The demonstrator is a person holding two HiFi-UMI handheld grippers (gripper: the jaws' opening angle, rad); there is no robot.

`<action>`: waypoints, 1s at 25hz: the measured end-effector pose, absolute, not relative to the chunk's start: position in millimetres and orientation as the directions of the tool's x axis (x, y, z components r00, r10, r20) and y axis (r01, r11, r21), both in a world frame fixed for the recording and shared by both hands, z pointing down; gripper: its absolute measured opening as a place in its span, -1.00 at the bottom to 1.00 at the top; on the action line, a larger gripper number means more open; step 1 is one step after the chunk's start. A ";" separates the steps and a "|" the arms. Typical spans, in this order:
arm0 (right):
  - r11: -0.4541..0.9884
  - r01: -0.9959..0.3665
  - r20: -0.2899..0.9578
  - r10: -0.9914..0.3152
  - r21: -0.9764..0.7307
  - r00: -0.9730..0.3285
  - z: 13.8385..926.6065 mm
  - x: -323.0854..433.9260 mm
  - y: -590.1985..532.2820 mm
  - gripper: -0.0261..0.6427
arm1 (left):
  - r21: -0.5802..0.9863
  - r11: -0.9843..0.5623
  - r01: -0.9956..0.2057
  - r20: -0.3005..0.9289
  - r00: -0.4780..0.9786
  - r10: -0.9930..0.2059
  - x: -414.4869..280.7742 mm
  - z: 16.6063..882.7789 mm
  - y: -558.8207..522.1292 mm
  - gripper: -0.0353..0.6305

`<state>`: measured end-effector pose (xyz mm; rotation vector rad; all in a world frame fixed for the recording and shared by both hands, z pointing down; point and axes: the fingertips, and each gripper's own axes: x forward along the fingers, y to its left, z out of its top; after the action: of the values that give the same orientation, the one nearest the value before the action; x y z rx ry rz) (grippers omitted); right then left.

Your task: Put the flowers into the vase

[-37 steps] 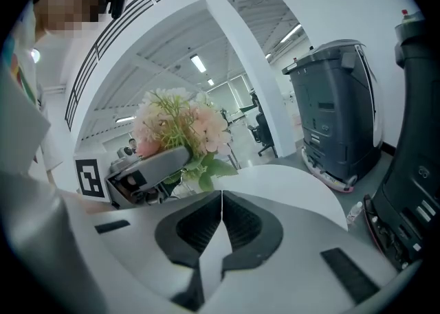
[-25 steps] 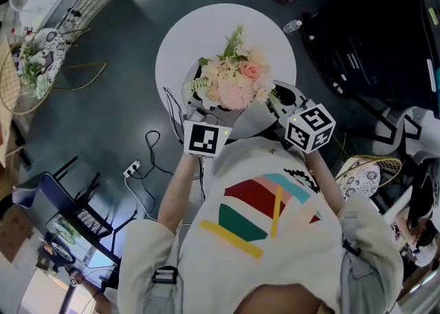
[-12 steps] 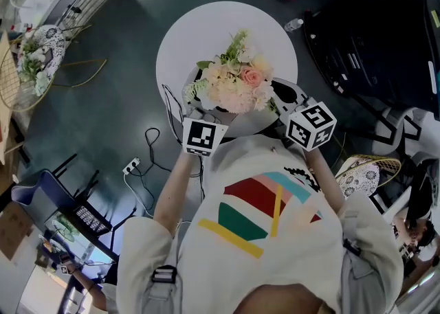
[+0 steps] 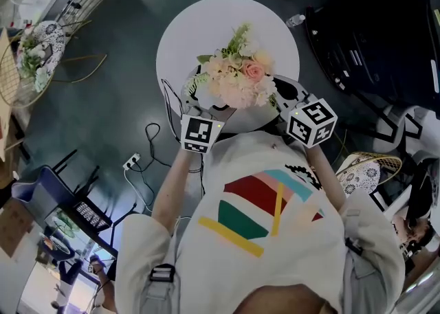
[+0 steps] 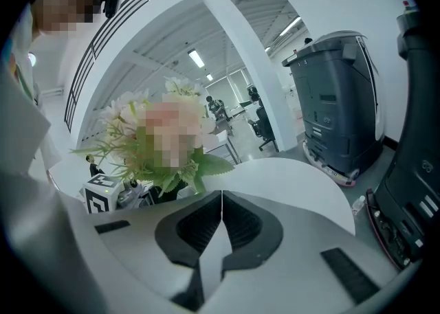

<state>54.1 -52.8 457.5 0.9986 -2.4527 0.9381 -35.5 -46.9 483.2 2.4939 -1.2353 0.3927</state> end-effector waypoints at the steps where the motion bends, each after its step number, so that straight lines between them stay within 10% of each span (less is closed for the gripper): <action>1: 0.537 -0.713 0.516 -0.495 -0.451 -0.699 457.7 54.2 -52.5 -0.88 | 0.201 -0.570 -0.797 0.387 0.599 -0.701 -35.9 487.1 -43.6 0.76; 12: 0.521 -0.729 0.527 -0.506 -0.445 -0.683 462.8 62.4 -51.8 -0.88 | 0.424 -0.331 -0.843 0.373 0.496 -0.784 -90.8 495.0 -37.1 0.70; 19: 0.501 -0.760 0.531 -0.546 -0.413 -0.648 461.1 73.3 -56.6 -0.88 | 0.217 -0.069 -0.974 0.447 0.162 -0.880 -171.6 488.7 -42.0 -0.87; 25: 0.400 -0.911 0.527 -0.755 -0.101 -0.390 424.5 120.1 -93.0 -0.88 | 0.042 -0.083 -0.996 0.263 0.091 -0.960 -187.2 393.6 -74.5 -0.87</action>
<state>120.1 -93.0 424.5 1.4310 -2.2635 0.5332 -187.2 -74.5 393.6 2.1550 -1.9712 0.2470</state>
